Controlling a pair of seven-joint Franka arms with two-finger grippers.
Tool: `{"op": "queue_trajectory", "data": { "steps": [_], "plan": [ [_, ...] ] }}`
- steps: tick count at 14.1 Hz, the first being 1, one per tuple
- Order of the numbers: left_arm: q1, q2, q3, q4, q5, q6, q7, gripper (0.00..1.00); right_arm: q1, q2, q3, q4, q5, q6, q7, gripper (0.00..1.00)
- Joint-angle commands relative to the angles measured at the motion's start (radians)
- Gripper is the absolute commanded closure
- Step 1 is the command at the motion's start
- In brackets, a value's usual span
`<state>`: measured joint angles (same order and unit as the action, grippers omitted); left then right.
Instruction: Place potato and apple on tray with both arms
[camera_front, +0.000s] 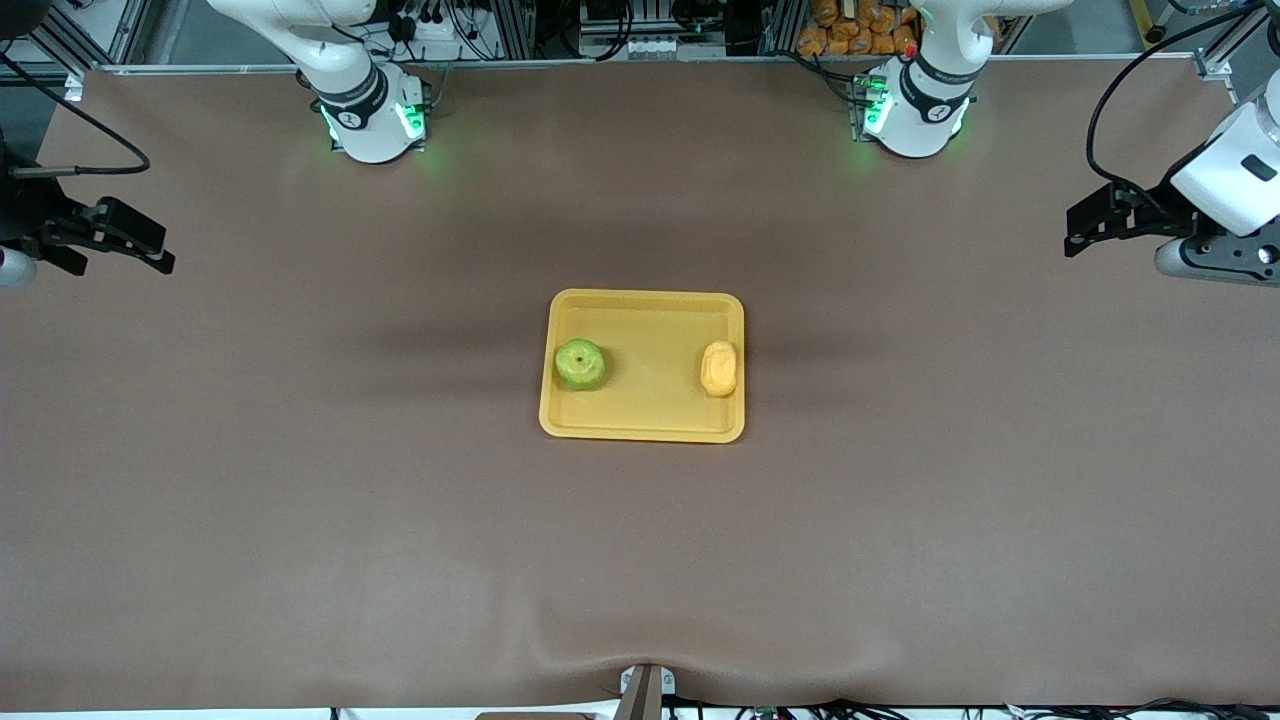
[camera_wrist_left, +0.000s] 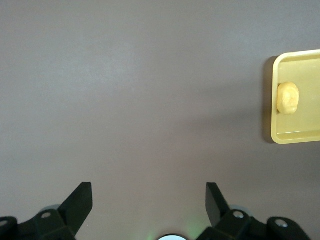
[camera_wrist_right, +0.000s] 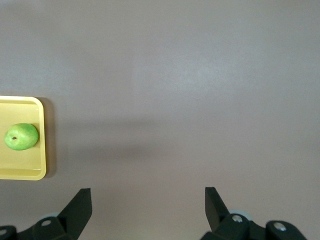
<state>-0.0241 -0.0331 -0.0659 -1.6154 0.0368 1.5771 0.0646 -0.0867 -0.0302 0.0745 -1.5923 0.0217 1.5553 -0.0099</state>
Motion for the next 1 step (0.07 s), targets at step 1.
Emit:
{"op": "queue_trajectory", "data": {
  "steps": [1],
  "plan": [
    [0.007, 0.009, -0.005, 0.017, 0.000, -0.005, -0.002, 0.00, -0.010, 0.003, 0.008, 0.011, 0.004, -0.003, -0.012, 0.00]
  ]
}}
